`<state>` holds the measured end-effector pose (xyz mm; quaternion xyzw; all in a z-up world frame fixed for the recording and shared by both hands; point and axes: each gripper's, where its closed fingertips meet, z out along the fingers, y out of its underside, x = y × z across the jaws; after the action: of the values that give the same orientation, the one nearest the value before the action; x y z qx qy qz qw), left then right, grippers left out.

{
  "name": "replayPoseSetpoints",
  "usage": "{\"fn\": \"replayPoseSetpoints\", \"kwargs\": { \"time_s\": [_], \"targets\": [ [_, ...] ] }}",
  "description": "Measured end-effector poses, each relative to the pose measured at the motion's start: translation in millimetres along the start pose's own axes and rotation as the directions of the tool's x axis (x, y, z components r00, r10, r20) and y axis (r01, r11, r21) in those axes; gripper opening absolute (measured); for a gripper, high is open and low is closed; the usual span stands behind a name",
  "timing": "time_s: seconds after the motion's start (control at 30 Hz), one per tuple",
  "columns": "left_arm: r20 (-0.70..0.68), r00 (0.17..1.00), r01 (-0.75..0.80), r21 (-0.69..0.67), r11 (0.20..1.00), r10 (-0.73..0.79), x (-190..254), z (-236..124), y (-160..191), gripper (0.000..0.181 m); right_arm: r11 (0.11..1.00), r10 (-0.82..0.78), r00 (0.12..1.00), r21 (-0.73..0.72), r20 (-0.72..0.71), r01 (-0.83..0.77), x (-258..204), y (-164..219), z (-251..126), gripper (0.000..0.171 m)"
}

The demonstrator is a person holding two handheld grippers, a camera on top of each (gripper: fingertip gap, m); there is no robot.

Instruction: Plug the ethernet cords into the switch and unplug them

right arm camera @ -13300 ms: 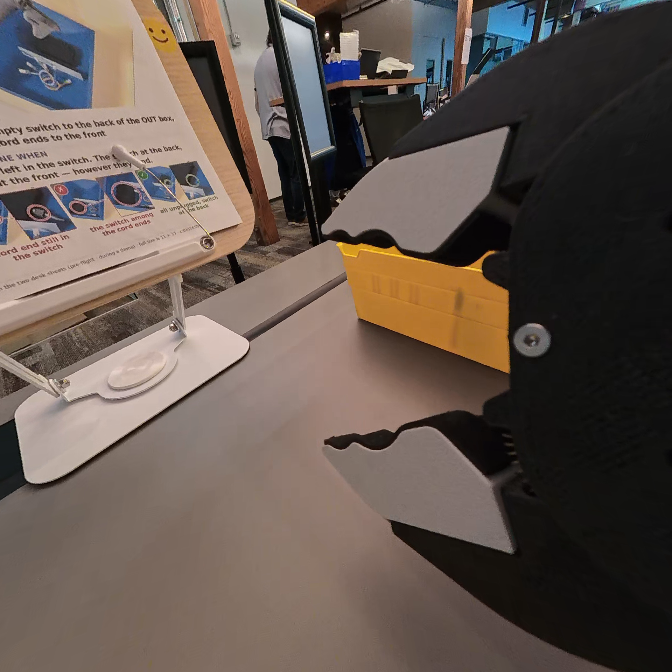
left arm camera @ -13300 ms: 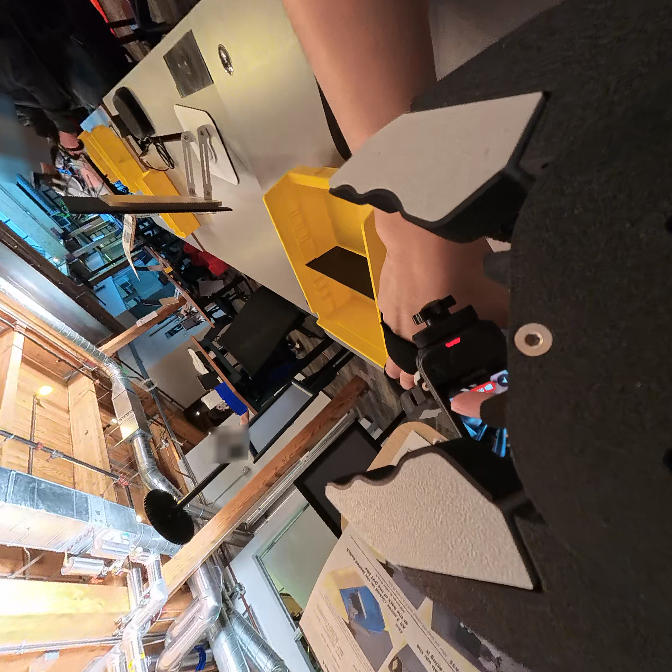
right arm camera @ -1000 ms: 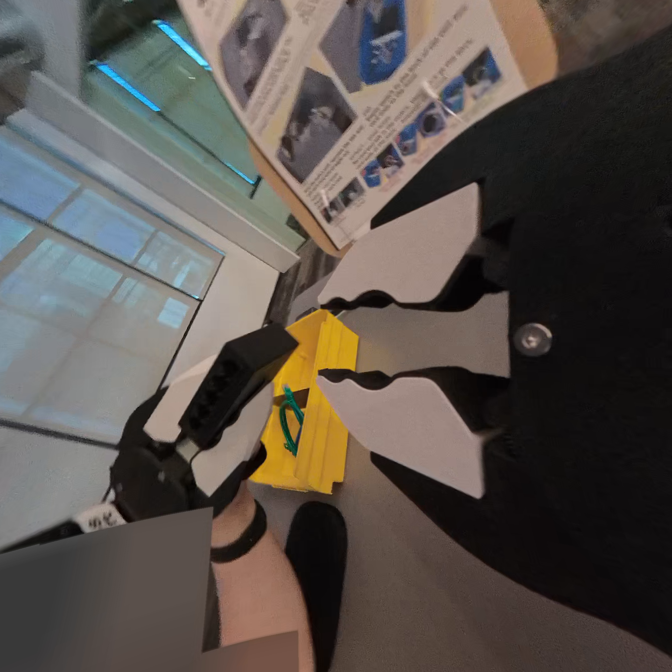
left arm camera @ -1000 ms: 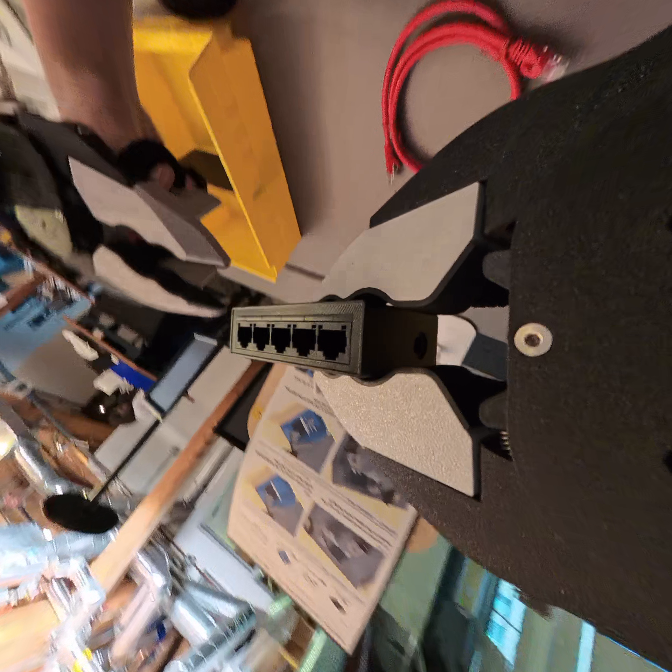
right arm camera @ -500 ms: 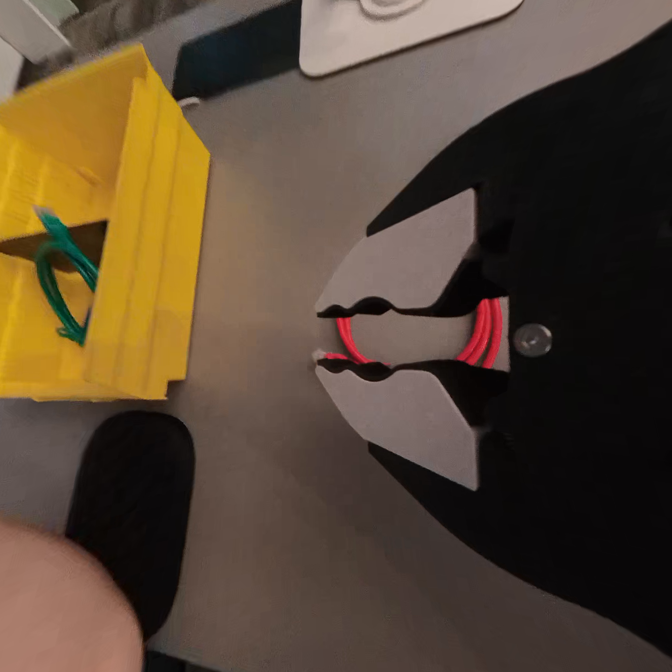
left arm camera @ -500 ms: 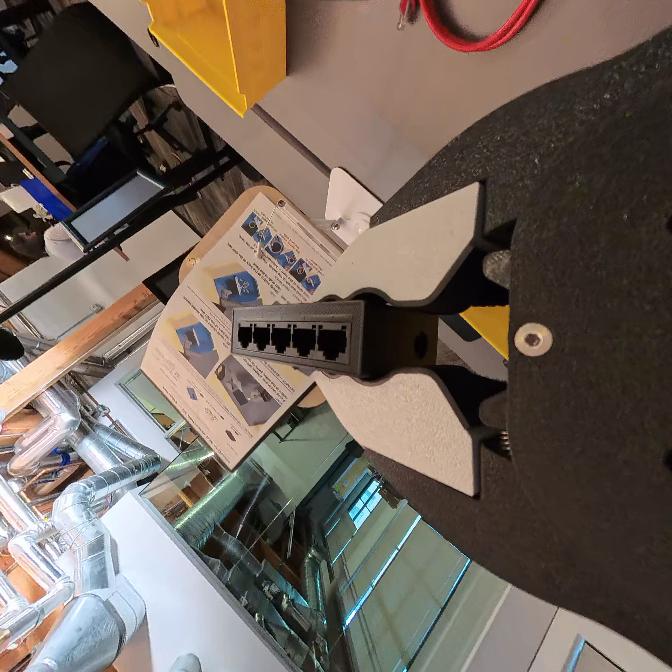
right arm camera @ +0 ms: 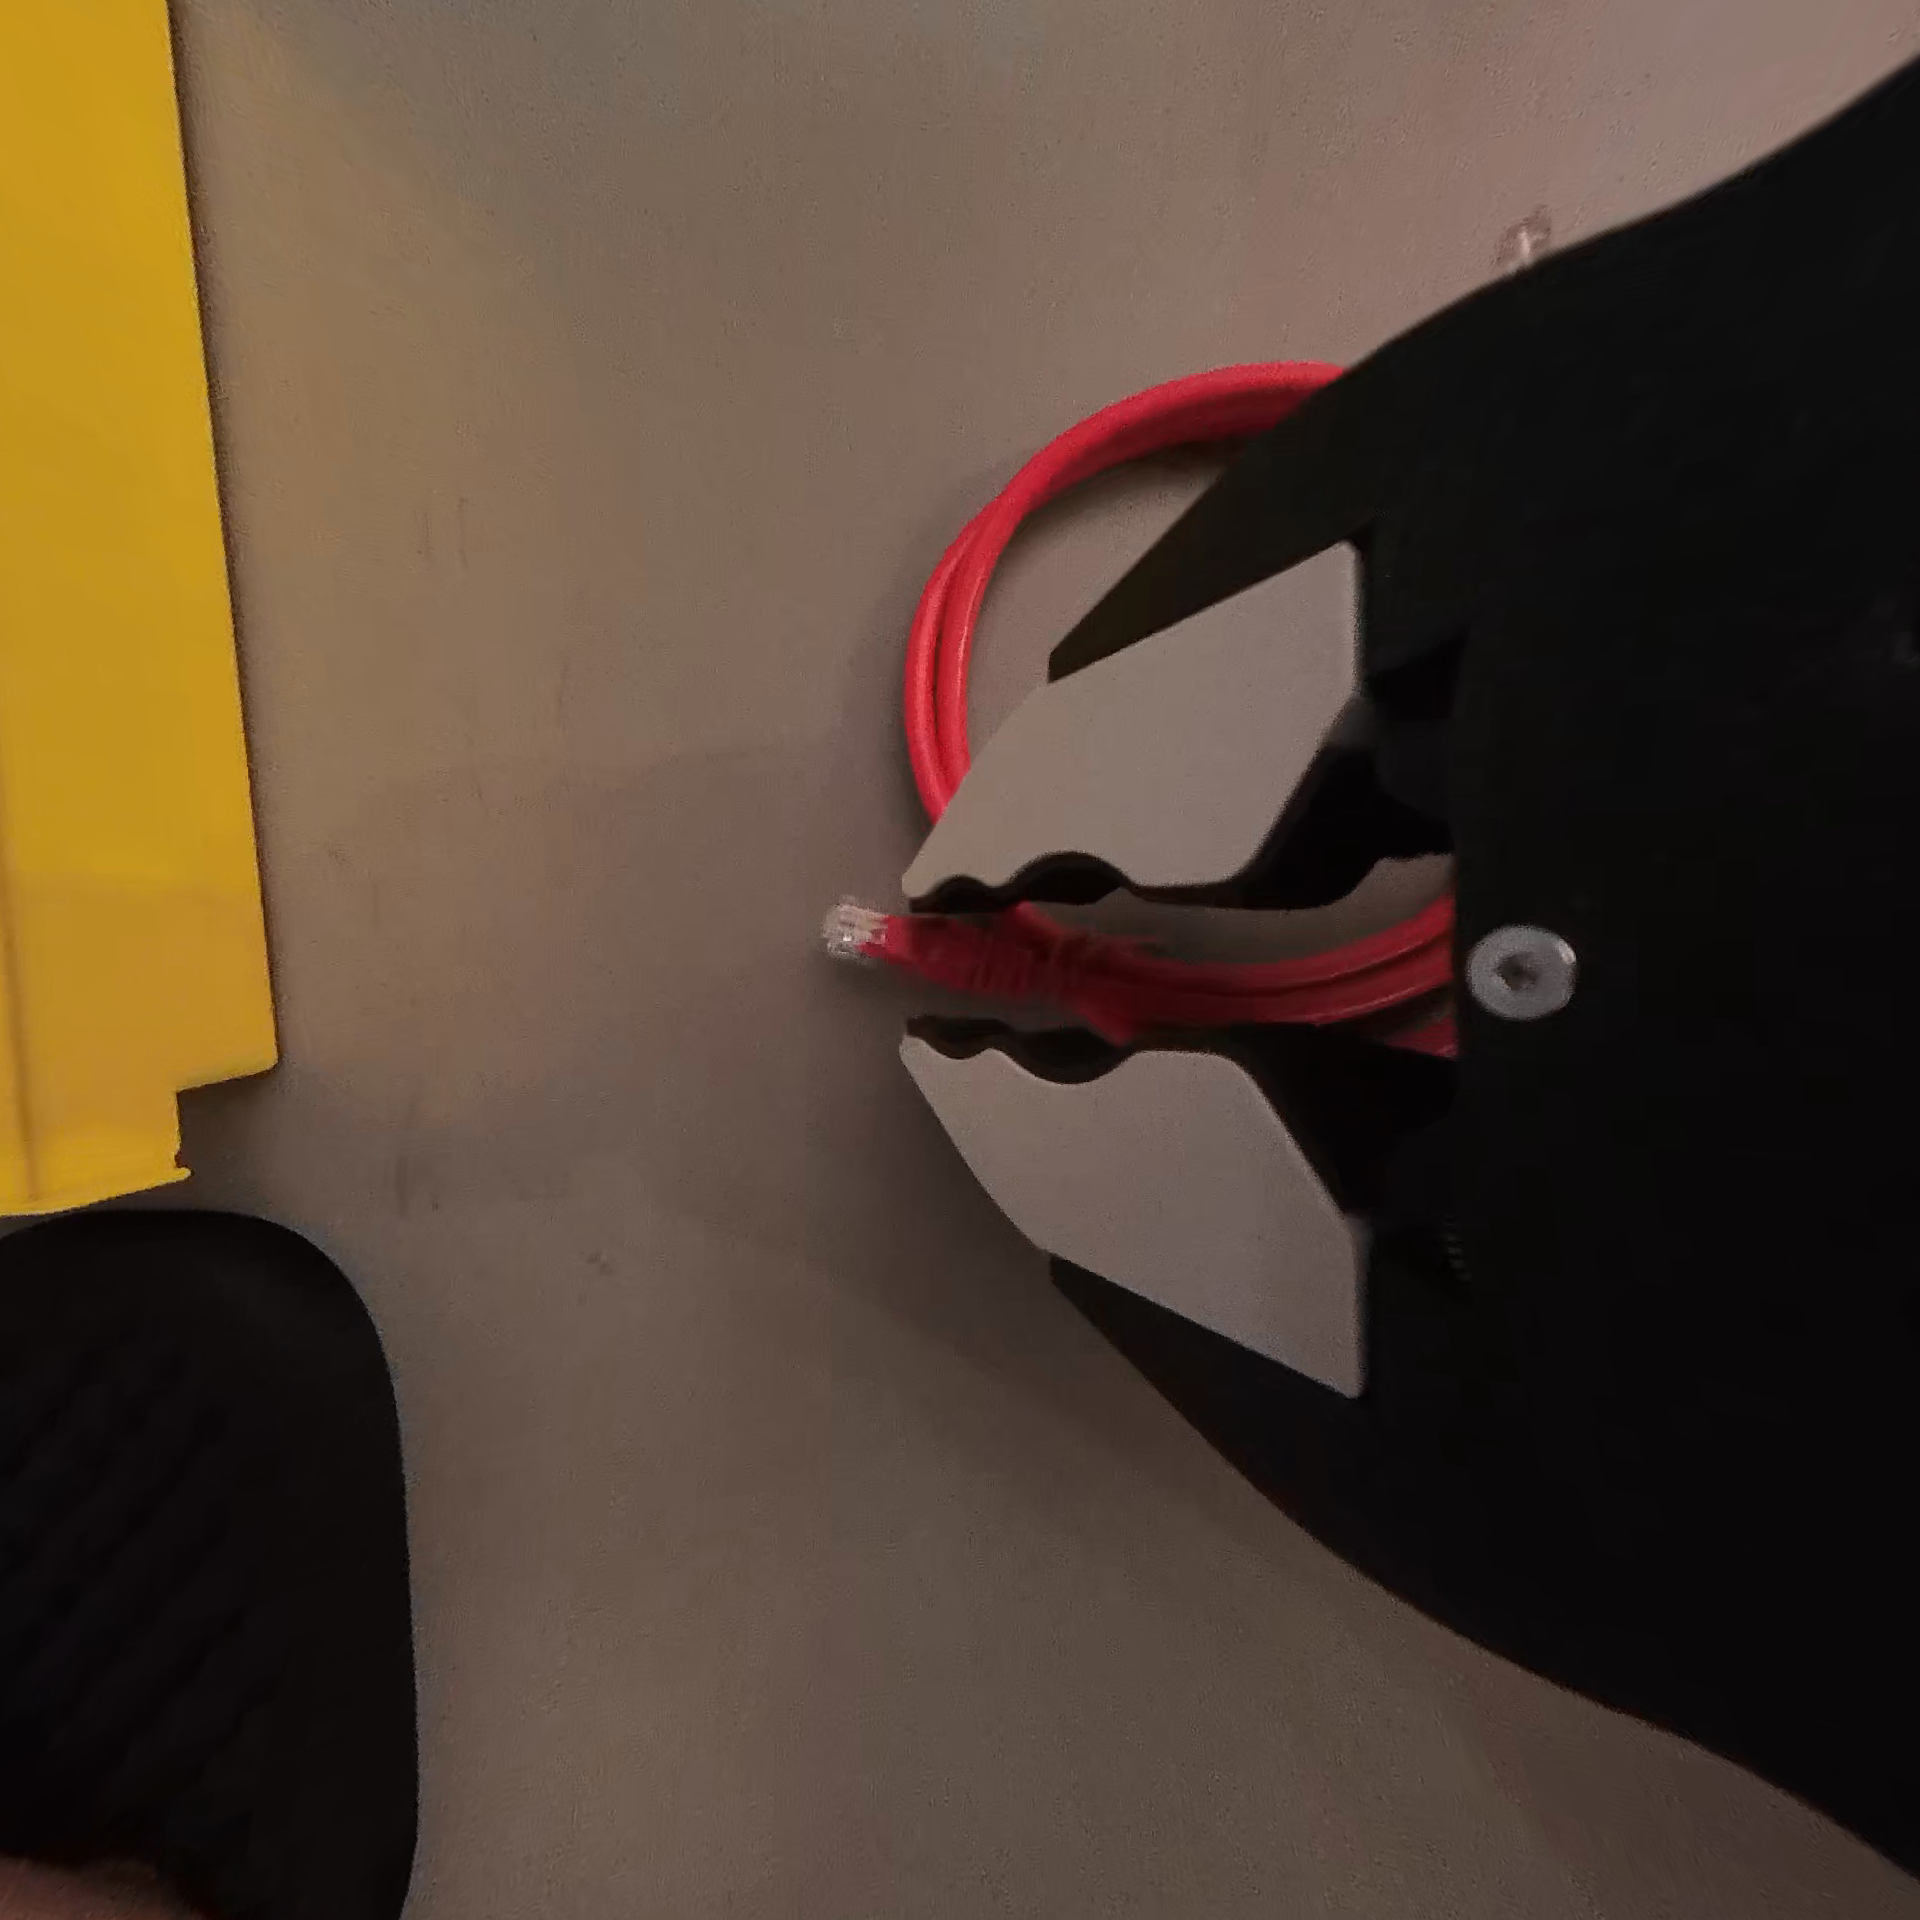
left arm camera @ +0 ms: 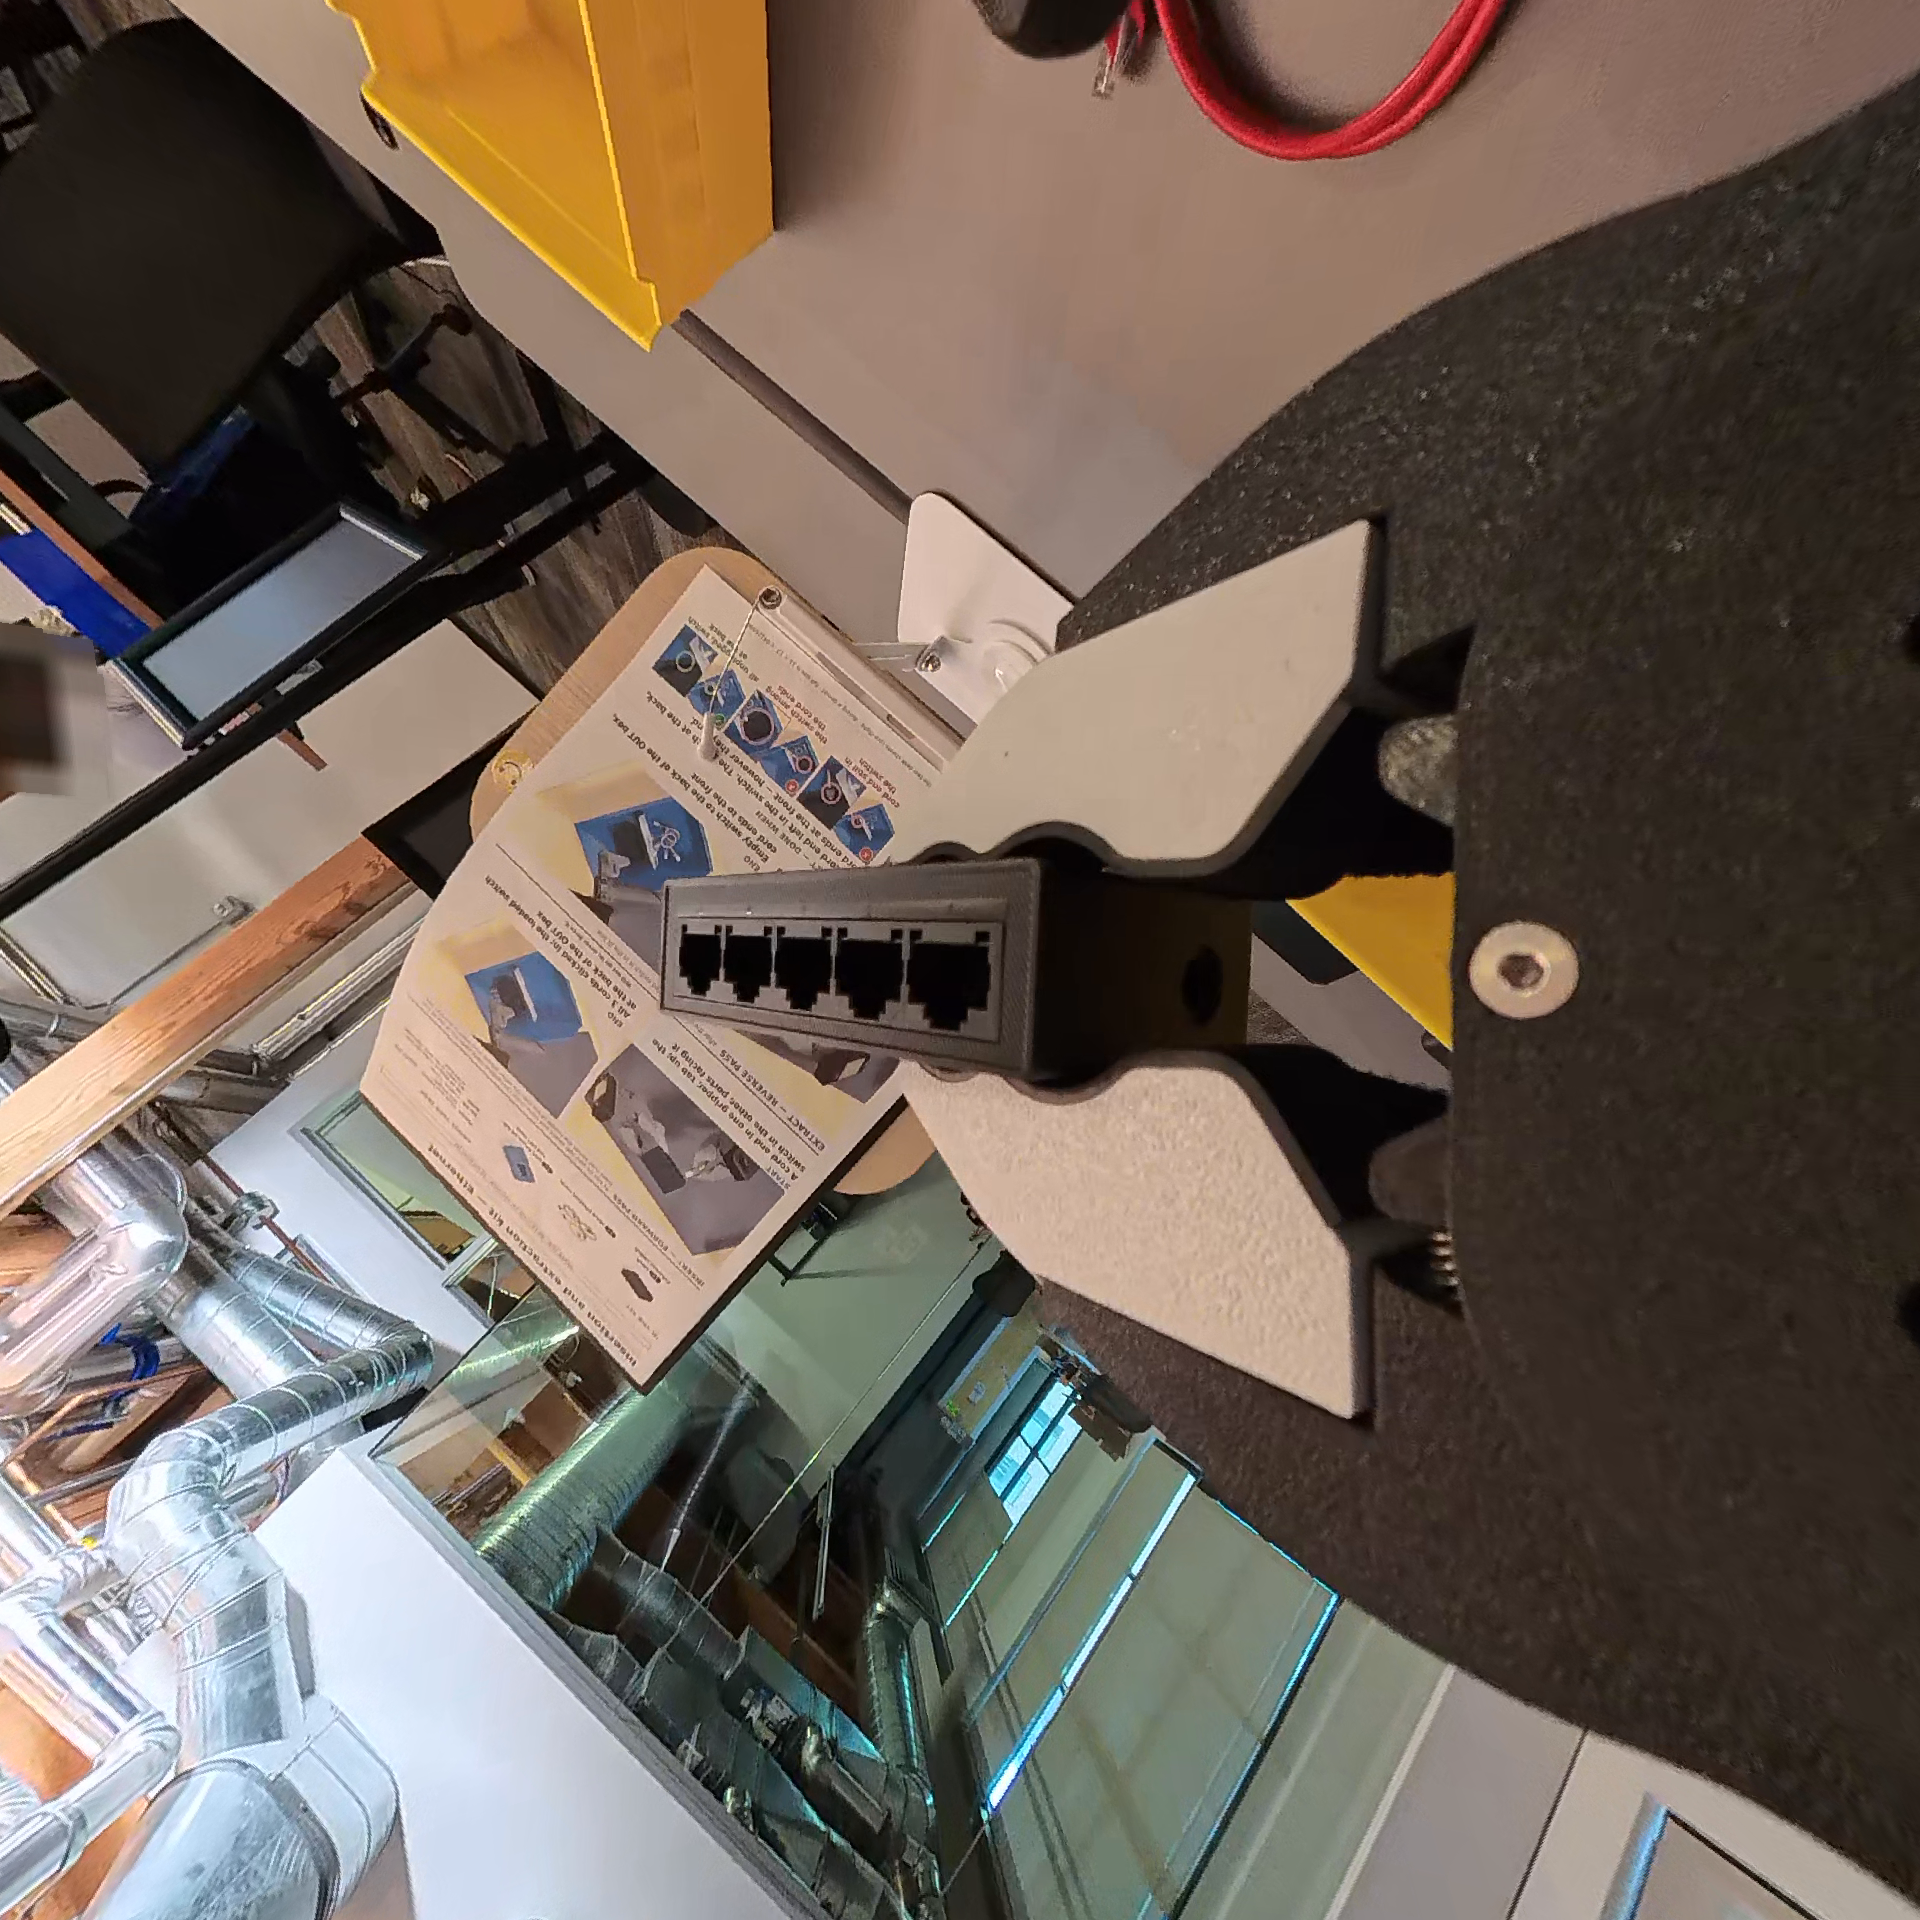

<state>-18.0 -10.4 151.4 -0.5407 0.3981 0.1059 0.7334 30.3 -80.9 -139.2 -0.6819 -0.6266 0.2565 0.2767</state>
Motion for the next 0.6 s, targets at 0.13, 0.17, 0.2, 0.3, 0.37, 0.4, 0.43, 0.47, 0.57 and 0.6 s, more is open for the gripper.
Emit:
{"fn": "replayPoseSetpoints", "kwargs": {
  "time_s": [0.13, 0.17, 0.2, 0.3, 0.37, 0.4, 0.43, 0.47, 0.57, 0.6],
  "targets": [
    [0.0, 1.0, -0.008, -0.006, 1.0, 0.008, 2, 2, 1, 0.029, 0.999, -0.015, 1.0, -0.046, -0.022, 0.014, 4, 9, 4, 0.017],
    [0.003, 1.0, -0.01, -0.009, 1.0, 0.01, 1, 2, 2, 0.03, 0.999, -0.016, 1.0, -0.045, -0.02, 0.015, 5, 9, 4, 0.017],
    [0.004, 1.0, -0.011, -0.011, 1.0, 0.011, 1, 3, 3, 0.029, 0.999, -0.021, 1.0, -0.042, -0.016, 0.021, 5, 9, 4, 0.017],
    [0.017, 1.0, -0.018, -0.027, 0.999, 0.018, -1, 3, 7, 0.029, 0.997, -0.072, 0.997, -0.032, -0.01, 0.071, 3, 10, 5, 0.019],
    [0.023, 0.999, -0.034, -0.037, 0.999, 0.035, -2, 4, 10, 0.029, 0.994, -0.106, 0.994, -0.043, -0.022, 0.105, 2, 12, 5, 0.021],
    [0.027, 0.999, -0.042, -0.042, 0.998, 0.043, -3, 4, 11, 0.029, 0.993, -0.112, 0.993, -0.048, -0.03, 0.111, 2, 12, 6, 0.021],
    [0.028, 0.998, -0.049, -0.044, 0.998, 0.051, -3, 4, 12, 0.029, 0.992, -0.119, 0.992, -0.053, -0.036, 0.117, 2, 12, 6, 0.021],
    [0.028, 0.998, -0.055, -0.047, 0.997, 0.057, -2, 5, 13, 0.029, 0.991, -0.125, 0.991, -0.053, -0.04, 0.123, 2, 12, 7, 0.021],
    [0.027, 0.997, -0.077, -0.06, 0.995, 0.079, 0, 6, 15, 0.029, 0.993, -0.114, 0.993, -0.046, -0.036, 0.112, 2, 13, 6, 0.02],
    [0.026, 0.996, -0.087, -0.065, 0.994, 0.089, 0, 6, 16, 0.029, 0.994, -0.103, 0.994, -0.04, -0.032, 0.102, 2, 13, 7, 0.017]
  ]
}}
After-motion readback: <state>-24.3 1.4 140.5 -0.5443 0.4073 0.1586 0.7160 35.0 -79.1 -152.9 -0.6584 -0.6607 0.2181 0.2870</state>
